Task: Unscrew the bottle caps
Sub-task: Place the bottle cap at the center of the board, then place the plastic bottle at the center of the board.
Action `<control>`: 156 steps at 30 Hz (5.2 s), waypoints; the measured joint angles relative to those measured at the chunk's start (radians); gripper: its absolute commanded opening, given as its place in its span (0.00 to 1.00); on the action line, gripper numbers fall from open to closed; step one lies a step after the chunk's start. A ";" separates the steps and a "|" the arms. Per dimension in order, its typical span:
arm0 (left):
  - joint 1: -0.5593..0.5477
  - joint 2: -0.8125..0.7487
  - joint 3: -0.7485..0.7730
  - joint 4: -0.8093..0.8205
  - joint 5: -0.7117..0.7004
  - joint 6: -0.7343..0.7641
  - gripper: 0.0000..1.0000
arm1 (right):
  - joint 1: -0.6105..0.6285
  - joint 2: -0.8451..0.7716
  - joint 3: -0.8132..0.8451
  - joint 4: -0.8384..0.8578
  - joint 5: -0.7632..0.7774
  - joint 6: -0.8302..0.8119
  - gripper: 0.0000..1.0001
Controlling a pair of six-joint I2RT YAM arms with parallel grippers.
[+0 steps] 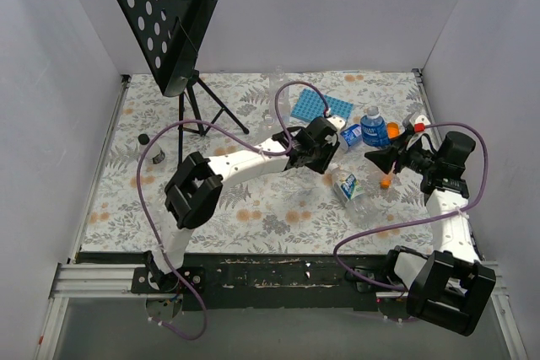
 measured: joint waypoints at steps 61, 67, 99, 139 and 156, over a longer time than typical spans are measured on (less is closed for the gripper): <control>0.156 -0.251 -0.040 0.410 0.509 -0.228 0.86 | 0.006 0.010 -0.056 0.061 -0.141 0.048 0.17; 0.161 -0.213 -0.020 0.493 0.595 -0.300 0.76 | 0.020 0.010 -0.057 0.062 -0.163 0.054 0.17; 0.141 -0.057 0.111 0.512 0.711 -0.367 0.41 | 0.053 0.021 -0.063 0.084 -0.202 0.053 0.17; 0.137 -0.230 0.069 0.259 0.335 -0.027 0.00 | 0.064 -0.007 -0.071 0.064 -0.180 0.035 0.89; 0.152 -0.141 0.078 0.280 0.032 0.144 0.00 | 0.063 -0.010 -0.071 0.060 -0.180 0.025 0.88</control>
